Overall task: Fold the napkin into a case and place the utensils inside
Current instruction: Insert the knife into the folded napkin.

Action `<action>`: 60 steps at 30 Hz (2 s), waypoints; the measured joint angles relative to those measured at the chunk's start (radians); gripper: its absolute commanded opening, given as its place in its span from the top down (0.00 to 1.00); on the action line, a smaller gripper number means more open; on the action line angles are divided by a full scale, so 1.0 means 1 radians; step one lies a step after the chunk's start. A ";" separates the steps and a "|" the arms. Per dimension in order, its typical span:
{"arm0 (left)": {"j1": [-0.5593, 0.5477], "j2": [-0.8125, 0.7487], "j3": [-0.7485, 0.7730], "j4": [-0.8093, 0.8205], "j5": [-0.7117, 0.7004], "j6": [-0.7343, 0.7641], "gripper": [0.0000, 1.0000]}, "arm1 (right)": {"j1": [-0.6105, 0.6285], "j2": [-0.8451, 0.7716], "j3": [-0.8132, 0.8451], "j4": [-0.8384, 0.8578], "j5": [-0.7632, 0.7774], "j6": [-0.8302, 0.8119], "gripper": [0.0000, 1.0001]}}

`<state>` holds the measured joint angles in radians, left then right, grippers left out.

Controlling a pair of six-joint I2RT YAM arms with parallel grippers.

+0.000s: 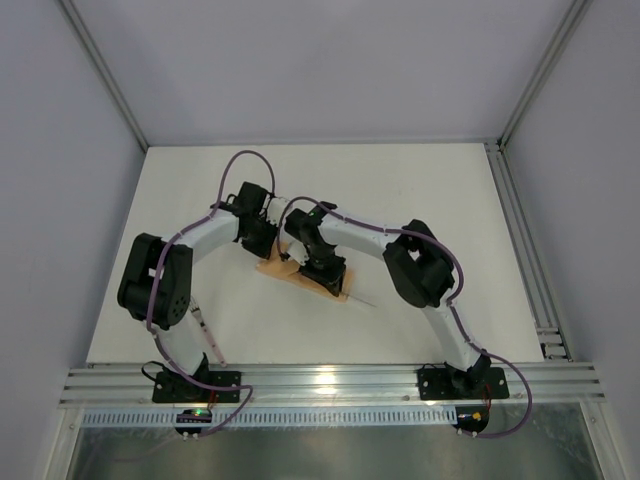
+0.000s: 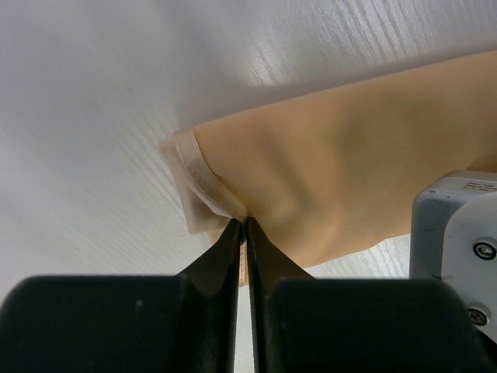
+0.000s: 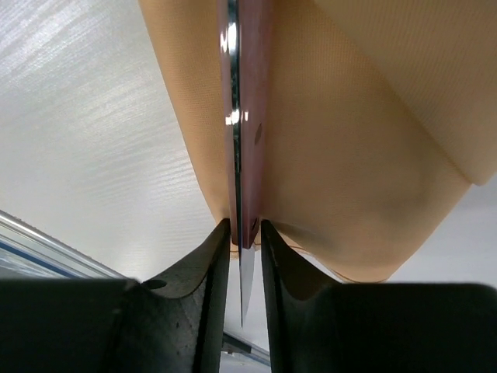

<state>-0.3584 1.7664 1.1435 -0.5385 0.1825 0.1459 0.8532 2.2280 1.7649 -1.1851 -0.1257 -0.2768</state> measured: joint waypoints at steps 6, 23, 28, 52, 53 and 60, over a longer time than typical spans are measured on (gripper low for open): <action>-0.001 0.000 0.000 0.003 0.001 0.000 0.93 | -0.005 -0.015 -0.017 0.016 0.013 -0.010 0.55; -0.014 -0.005 0.000 0.003 0.021 0.016 0.92 | -0.012 -0.459 -0.387 0.366 0.036 -0.035 0.55; -0.014 -0.005 -0.001 0.003 0.021 0.019 0.92 | -0.048 -0.491 -0.526 0.410 0.014 -0.012 0.55; -0.014 -0.010 -0.007 0.003 0.021 0.036 0.92 | -0.086 -0.536 -0.729 0.373 0.082 0.121 0.62; -0.014 -0.010 -0.007 0.003 0.021 0.038 0.91 | -0.086 -0.530 -0.728 0.373 0.082 0.119 0.62; -0.014 -0.013 -0.007 0.002 0.021 0.042 0.91 | -0.088 -0.472 -0.668 0.366 0.085 0.108 0.69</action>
<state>-0.3721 1.7531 1.1362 -0.5369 0.2035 0.1875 0.7654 1.7557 1.0969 -0.8188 -0.0410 -0.1692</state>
